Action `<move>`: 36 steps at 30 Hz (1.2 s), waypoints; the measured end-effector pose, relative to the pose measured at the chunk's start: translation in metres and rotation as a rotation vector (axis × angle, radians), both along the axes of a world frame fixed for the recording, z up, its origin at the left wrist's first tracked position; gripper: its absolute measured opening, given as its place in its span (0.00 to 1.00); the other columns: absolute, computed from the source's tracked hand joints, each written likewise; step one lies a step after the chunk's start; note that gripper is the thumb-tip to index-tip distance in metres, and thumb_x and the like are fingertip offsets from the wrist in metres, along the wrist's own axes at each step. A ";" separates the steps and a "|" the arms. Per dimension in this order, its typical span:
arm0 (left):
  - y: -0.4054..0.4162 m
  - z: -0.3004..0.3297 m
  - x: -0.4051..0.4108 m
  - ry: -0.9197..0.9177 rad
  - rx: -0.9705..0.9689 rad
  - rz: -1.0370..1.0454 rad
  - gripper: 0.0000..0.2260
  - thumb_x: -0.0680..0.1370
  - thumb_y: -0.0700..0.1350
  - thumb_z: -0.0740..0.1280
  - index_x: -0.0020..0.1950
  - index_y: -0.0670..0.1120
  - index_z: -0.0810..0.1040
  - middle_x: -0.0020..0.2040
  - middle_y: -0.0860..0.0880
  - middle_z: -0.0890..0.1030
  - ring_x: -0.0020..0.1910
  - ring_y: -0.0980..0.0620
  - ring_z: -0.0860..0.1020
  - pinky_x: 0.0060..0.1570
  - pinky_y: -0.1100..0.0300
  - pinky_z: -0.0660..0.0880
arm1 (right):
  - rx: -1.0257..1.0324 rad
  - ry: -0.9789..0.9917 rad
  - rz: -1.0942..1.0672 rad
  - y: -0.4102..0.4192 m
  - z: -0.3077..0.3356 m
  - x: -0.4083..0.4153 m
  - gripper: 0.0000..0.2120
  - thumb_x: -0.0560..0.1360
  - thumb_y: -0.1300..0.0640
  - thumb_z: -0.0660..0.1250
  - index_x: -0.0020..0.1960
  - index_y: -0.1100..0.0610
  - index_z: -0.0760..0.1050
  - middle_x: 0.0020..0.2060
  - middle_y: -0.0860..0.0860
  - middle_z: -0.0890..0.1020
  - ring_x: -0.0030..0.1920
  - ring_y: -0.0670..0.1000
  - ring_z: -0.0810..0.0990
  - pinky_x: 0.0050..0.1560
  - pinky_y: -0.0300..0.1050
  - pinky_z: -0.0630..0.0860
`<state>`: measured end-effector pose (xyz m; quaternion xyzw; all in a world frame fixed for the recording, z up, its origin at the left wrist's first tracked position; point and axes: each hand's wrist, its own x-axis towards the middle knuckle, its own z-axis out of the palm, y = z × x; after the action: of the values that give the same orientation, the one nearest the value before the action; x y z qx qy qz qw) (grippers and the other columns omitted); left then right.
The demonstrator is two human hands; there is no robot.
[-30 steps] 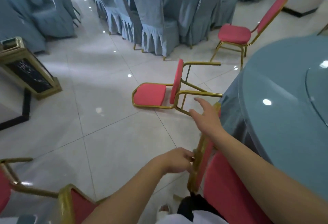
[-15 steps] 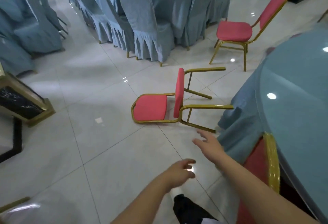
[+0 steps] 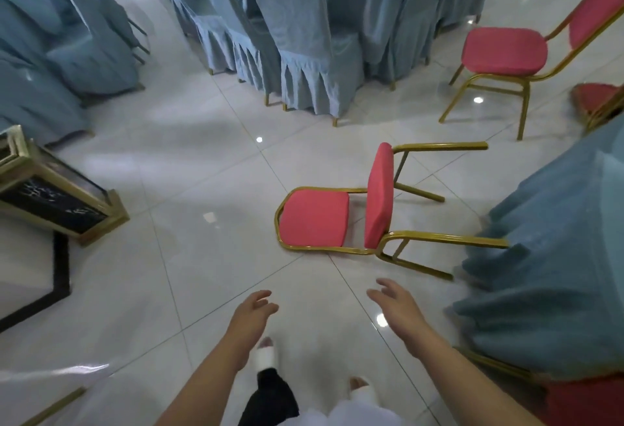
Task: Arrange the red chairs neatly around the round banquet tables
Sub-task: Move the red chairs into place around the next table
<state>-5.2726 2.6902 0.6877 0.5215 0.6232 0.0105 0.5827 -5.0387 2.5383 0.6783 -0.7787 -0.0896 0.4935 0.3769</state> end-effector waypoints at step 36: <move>0.720 0.012 0.175 0.013 -0.067 -0.671 0.16 0.72 0.52 0.71 0.59 0.57 0.79 0.55 0.54 0.82 0.59 0.53 0.76 0.64 0.52 0.70 | -0.011 0.068 -0.660 0.602 -0.032 0.062 0.27 0.79 0.51 0.67 0.75 0.55 0.66 0.72 0.54 0.70 0.69 0.53 0.71 0.61 0.46 0.68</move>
<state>-5.0972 3.4098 0.6997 0.6783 0.4204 -0.2057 0.5664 -4.9767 3.1401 0.6464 -0.7508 0.1828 0.3709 0.5151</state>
